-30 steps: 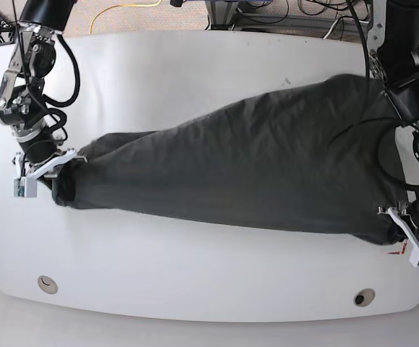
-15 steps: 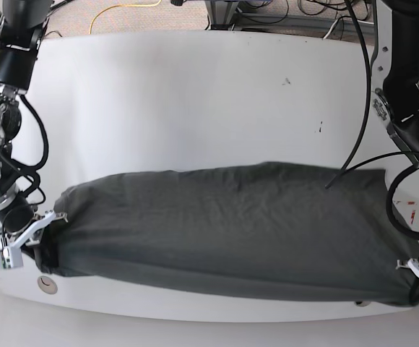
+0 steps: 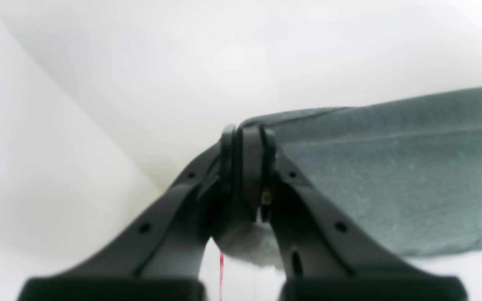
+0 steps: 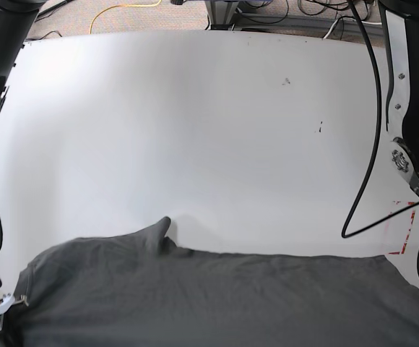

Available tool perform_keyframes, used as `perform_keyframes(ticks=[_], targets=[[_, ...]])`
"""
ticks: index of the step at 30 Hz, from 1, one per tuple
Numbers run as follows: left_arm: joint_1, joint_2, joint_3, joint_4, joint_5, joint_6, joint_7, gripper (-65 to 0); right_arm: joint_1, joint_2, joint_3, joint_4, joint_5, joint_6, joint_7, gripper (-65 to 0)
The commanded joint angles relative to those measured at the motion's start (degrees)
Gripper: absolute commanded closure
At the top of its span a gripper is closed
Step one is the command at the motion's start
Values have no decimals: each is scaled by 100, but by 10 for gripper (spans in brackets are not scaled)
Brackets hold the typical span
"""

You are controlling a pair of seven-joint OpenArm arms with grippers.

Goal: Fold the T-shirt properly
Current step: 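Lift the shirt with both grippers and fold it over itself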

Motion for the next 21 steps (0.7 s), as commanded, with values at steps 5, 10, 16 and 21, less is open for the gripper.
perform_keyframes(ticks=[5,10,16,21], targets=[[-713,-54,-11,-134,32,234,-163,0,1068,437,-466,53,-15,-37,113,0],[-766,-45,-20,-38,23,234,-163,0,1085,639,-466,71,345,-37,-1,0],[-221,-45,-37,129,14,234,-163,0,285,823,-159,308,749,-2,-36,0],[570,-45,-64,472,-83,225,-163,0,-1253,665,870,757,767,-2,-36,0]])
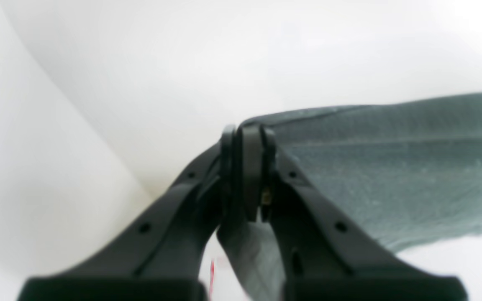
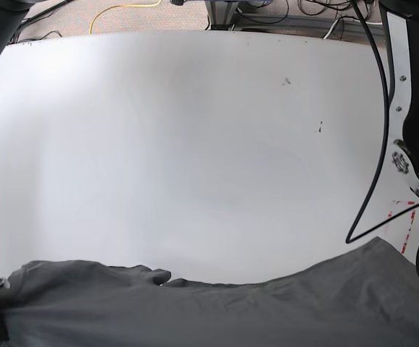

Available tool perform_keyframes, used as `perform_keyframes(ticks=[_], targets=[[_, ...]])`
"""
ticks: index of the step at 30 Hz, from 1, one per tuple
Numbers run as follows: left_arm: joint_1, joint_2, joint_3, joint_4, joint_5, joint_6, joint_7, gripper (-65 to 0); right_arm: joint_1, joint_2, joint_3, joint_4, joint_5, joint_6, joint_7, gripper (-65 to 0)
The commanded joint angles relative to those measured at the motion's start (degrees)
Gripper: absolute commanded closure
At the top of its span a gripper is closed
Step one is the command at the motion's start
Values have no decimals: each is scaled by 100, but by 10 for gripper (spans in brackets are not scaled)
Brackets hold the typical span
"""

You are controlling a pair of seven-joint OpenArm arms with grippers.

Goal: Fold the T-shirt properly
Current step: 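Lift the shirt with both grippers and fold it over itself, then lay the folded edge down and release with both grippers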

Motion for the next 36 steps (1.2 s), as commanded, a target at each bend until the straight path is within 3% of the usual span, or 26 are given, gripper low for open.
perform_keyframes(ticks=[1,10,22,36], targets=[[254,-61,-75,302,-101,30,-102,0,-684,-32,534,333,-107,-81,91,0],[2364,-69,-972,610,-865,30,-102,0,-3199,-982,1932,940,-116,-81,91,0],[5001,-96,-1648,979,-1665,30,-102,0,-5467,-2283,2635,1634,-125,-72,117,0],[6777,-263,-2114,997,-1718,-269,-102,0,-6865,-2907,2662,2144,-125,-81,117,0]])
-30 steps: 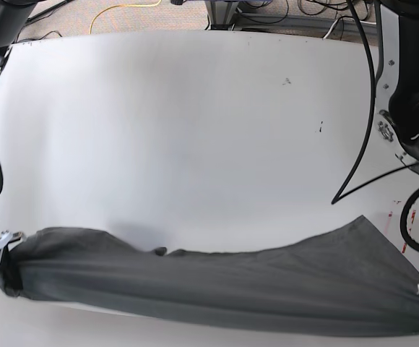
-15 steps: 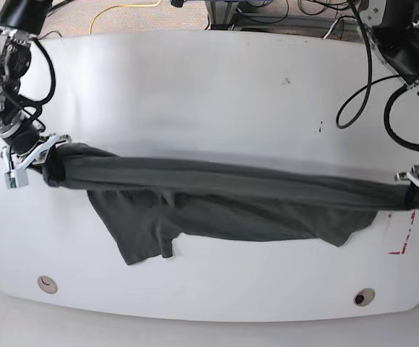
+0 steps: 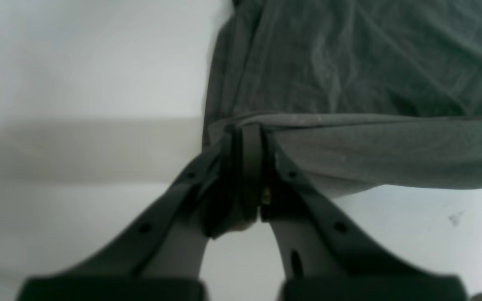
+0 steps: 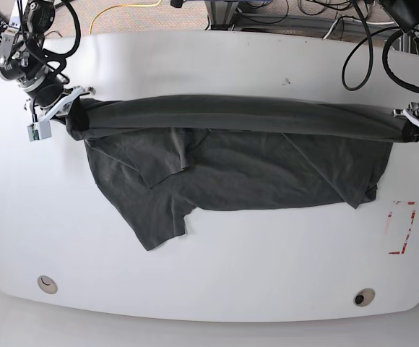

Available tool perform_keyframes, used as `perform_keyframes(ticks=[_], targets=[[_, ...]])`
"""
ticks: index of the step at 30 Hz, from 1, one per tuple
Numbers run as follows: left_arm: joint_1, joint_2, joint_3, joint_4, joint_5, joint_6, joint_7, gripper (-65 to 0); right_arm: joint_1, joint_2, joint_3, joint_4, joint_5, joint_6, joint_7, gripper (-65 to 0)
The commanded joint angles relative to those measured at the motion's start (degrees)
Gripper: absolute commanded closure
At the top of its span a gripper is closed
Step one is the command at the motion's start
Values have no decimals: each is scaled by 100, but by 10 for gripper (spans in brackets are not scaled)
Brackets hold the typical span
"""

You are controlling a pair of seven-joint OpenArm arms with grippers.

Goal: Fold the T-shirt properly
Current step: 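Lay the folded edge down and release with both grippers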

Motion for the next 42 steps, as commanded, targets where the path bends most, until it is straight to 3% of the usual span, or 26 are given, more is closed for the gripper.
perform_keyframes(ticks=[1,16,19,22,27,33,36,42], targets=[[142,-278,-62,83,-68,-17,-124,0,-192,-9,74,177,83,20,148,0],[775,-542,-53,65,-59,-26,-124,0,-1080,-422,30,177,92,20,121,-2],[880,-568,-53,65,-59,-26,-115,0,-1229,-475,30,177,92,20,121,-41],[986,-683,-9,65,-59,-26,-106,-4,-1352,-475,30,177,127,20,121,-135],[1135,-806,131,65,-59,-26,-106,-156,-1519,-537,39,177,109,20,121,-262],[1276,-911,281,65,-59,-26,-106,-371,-1722,-537,21,265,144,20,121,-336],[1267,-911,246,65,-59,-26,-106,-411,-1854,-554,30,379,144,20,121,-361],[1126,-1078,246,118,-112,-35,-106,-403,-2117,-827,338,775,549,99,157,-373]])
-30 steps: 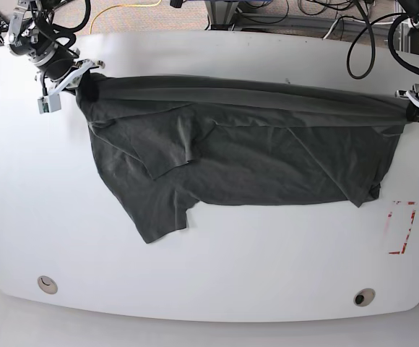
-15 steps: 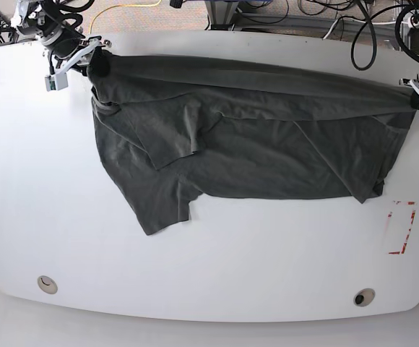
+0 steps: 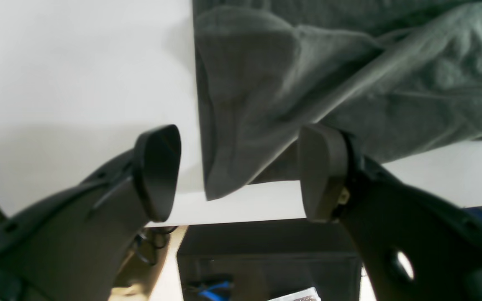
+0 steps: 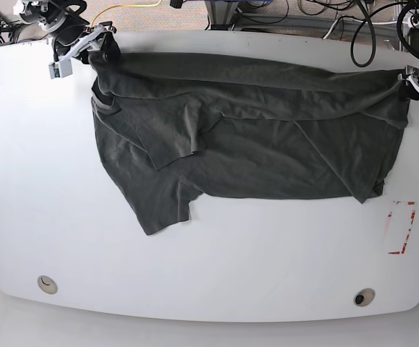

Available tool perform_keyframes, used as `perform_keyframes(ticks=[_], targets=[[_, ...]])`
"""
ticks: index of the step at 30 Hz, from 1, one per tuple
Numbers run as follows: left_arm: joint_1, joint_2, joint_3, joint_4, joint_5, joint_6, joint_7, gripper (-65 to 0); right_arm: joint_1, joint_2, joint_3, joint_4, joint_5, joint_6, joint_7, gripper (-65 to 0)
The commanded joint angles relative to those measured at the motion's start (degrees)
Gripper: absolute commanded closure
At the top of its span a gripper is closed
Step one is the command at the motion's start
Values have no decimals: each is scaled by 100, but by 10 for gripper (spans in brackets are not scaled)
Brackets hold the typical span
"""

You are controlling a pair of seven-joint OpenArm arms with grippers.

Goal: Fold the T-shirt properly
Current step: 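Lay the folded edge down and release with both grippers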

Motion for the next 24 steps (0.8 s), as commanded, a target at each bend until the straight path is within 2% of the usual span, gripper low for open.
perform_keyframes(ticks=[1,3,8,13,17,24], targets=[[-218,-228,-62,118,-59,-28,-54,-403,-133,-55,303,262,379,165,108,-373],[-464,-228,-115,118,-59,-28,-45,-403,-133,-108,541,270,766,332,108,-373],[-939,-219,-467,118,-59,-28,324,-403,43,-99,716,262,1117,367,82,-373],[-1572,-158,-687,48,-7,-19,517,-403,228,-82,716,253,1091,349,73,-373],[-1695,-79,-968,-146,2,-11,447,-403,281,77,690,226,1047,349,-6,-373],[-1765,-87,-1161,-638,248,-2,175,-403,509,59,541,174,651,367,-357,-373]])
